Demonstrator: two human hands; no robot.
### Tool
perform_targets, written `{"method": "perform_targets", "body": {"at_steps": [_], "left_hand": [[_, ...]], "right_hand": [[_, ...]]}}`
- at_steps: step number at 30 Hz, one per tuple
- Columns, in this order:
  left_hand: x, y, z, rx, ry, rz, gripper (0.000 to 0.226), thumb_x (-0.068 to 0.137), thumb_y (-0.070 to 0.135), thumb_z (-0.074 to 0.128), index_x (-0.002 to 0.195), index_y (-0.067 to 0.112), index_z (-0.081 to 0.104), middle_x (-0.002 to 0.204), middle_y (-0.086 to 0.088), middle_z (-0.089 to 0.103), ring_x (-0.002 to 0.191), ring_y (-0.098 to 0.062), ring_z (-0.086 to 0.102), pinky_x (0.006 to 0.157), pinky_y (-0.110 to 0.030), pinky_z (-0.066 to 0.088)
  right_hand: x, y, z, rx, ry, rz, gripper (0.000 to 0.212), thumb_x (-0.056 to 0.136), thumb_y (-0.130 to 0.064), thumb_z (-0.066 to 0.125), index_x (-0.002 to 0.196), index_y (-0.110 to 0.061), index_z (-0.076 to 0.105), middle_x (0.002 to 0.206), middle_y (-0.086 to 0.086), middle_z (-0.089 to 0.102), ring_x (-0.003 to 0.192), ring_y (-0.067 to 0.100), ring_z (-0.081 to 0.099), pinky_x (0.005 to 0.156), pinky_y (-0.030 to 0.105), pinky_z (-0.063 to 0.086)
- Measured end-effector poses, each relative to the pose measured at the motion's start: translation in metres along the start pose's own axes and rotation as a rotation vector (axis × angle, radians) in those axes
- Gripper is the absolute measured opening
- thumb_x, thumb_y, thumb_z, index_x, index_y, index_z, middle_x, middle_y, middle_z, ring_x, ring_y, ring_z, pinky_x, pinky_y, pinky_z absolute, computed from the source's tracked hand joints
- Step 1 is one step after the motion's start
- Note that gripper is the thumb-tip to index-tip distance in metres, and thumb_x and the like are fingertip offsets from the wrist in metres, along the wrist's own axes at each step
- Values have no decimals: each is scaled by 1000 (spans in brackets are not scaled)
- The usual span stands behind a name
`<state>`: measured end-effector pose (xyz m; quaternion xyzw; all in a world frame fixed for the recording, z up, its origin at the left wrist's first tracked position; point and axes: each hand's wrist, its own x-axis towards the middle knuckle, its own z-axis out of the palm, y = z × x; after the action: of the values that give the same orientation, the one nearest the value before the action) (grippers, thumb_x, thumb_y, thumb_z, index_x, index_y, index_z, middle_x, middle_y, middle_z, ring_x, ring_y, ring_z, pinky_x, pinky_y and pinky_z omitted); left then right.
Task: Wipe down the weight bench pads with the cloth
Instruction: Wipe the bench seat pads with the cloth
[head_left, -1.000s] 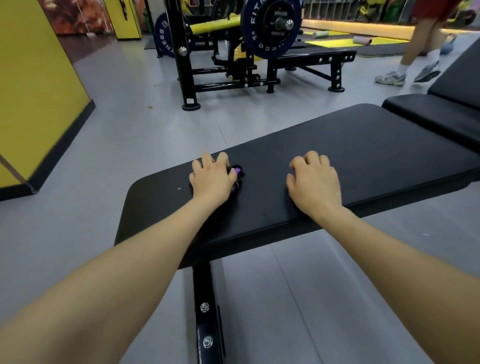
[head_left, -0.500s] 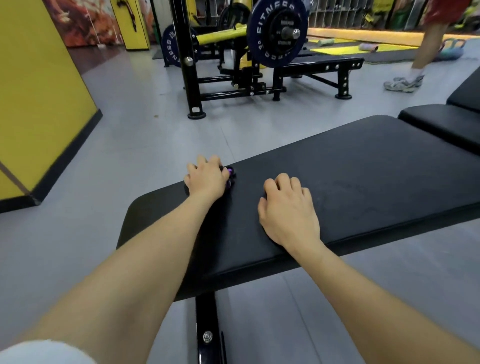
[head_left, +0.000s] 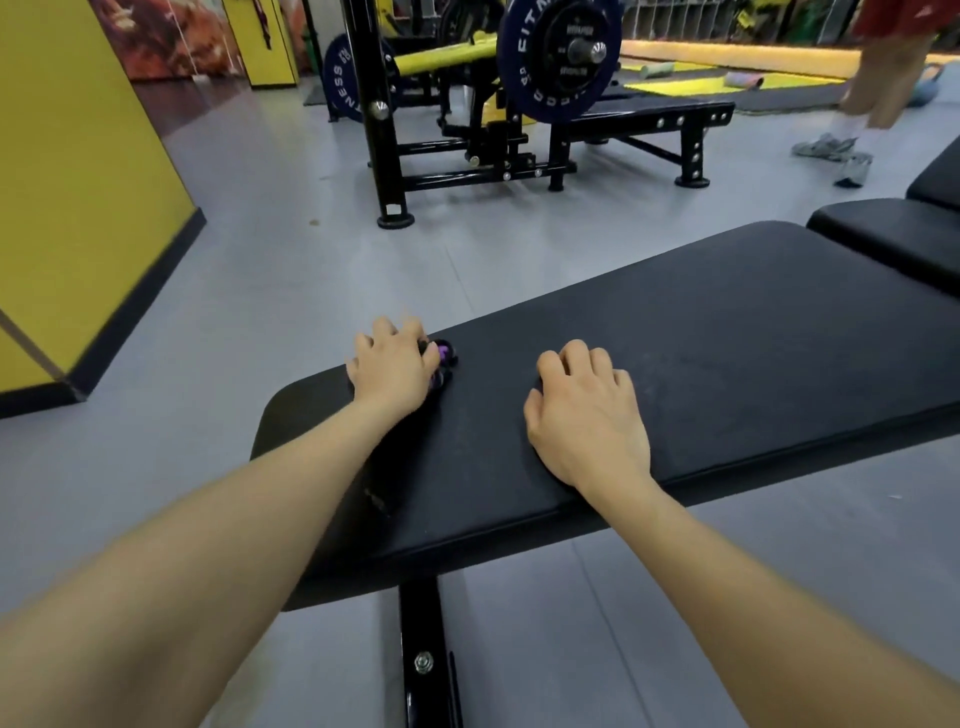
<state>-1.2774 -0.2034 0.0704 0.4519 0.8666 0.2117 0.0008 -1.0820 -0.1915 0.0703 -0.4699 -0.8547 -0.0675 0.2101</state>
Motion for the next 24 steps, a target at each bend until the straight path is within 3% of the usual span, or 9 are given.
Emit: {"method": "perform_targets", "body": {"at_steps": [4, 8, 13, 18, 24], "left_hand": [[19, 7, 9, 5, 35, -88, 30, 95, 37, 40, 112, 13, 50, 122, -16, 40, 109, -35, 38, 87, -41, 34], [-27, 2, -4, -10, -4, 15, 31, 94, 43, 41, 107, 15, 48, 114, -11, 39, 105, -31, 37, 81, -39, 33], [-82, -7, -21, 9, -40, 153, 25, 94, 40, 43, 102, 17, 46, 101, -2, 32, 91, -21, 28, 77, -35, 31], [-32, 0, -11, -2, -49, 40, 25, 95, 37, 41, 106, 17, 50, 115, -10, 42, 107, -31, 37, 82, -38, 32], [-19, 10, 3, 13, 44, 2, 29, 94, 39, 41, 108, 15, 50, 117, -13, 42, 106, -33, 38, 82, -38, 31]], "right_hand": [[2, 3, 3, -21, 8, -8, 24, 92, -27, 40, 107, -12, 51, 106, 6, 49, 96, 26, 44, 78, 34, 33], [0, 3, 4, -43, 38, -4, 22, 89, -25, 46, 103, -10, 55, 100, 8, 52, 89, 27, 47, 73, 35, 34], [1, 2, -1, -16, -35, -5, 26, 93, -28, 38, 110, -12, 50, 109, 7, 48, 98, 26, 43, 81, 36, 35], [1, -1, -1, 0, -31, -5, 28, 92, -28, 39, 111, -12, 50, 110, 7, 49, 99, 27, 44, 82, 37, 36], [2, 2, 0, 3, -11, -6, 27, 94, -29, 36, 111, -13, 48, 112, 6, 46, 102, 26, 42, 83, 35, 34]]}}
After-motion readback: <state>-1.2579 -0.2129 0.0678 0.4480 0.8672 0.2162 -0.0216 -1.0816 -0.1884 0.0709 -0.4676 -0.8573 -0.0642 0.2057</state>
